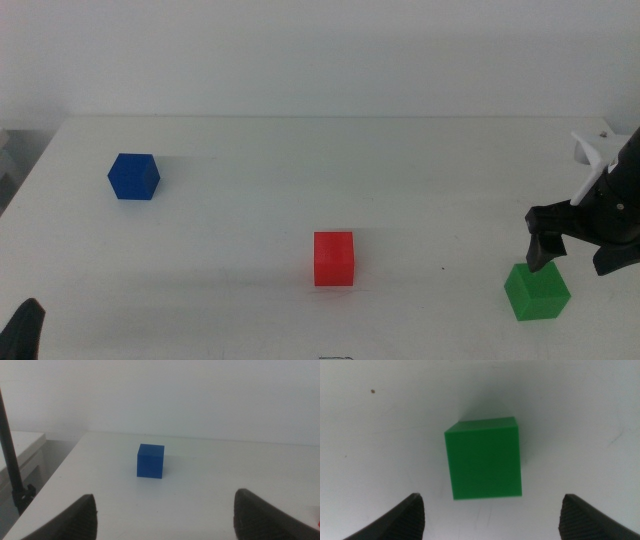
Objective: Stack red cubes first, then green, then blue cubes in a specific spot.
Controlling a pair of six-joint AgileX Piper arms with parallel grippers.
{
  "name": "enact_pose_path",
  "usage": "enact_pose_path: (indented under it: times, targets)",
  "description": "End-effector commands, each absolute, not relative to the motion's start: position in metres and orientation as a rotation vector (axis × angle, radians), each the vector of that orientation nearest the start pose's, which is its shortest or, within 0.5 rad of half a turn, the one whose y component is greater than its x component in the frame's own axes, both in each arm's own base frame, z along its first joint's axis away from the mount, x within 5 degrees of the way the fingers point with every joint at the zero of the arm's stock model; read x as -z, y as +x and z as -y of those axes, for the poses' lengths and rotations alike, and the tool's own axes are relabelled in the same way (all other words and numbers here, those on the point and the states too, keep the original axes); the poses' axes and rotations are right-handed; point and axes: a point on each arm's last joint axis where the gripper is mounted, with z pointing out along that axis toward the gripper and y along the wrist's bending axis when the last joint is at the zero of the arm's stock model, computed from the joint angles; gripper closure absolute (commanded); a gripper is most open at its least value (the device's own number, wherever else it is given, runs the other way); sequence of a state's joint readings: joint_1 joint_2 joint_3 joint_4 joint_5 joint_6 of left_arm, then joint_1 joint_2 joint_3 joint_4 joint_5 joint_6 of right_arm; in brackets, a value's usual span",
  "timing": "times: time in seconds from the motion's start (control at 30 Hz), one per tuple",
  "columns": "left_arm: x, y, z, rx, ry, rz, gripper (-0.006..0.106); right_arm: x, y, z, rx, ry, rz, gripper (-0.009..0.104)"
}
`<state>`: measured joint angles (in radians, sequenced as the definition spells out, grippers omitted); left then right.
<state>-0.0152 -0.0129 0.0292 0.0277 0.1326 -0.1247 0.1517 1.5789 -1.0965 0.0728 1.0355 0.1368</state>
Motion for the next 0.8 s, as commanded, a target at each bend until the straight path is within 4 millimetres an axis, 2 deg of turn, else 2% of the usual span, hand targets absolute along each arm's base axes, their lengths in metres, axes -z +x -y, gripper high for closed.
enact_pose_path:
  times: [0.0,0.5,0.77]
  targets:
    - [-0.202,0.055,0.001,0.102,-0.067,-1.522,0.007,-0.252,0.292,-0.047,-0.125,0.011,-2.935,0.012]
    - [-0.202,0.055,0.001,0.102,-0.067,-1.522,0.007,-0.230,0.303,-0.049,-0.113,0.012,-2.976,0.022]
    - [-0.202,0.055,0.001,0.102,-0.067,-1.522,0.007,-0.220,0.307,-0.049,-0.096,-0.008,-3.011,0.022]
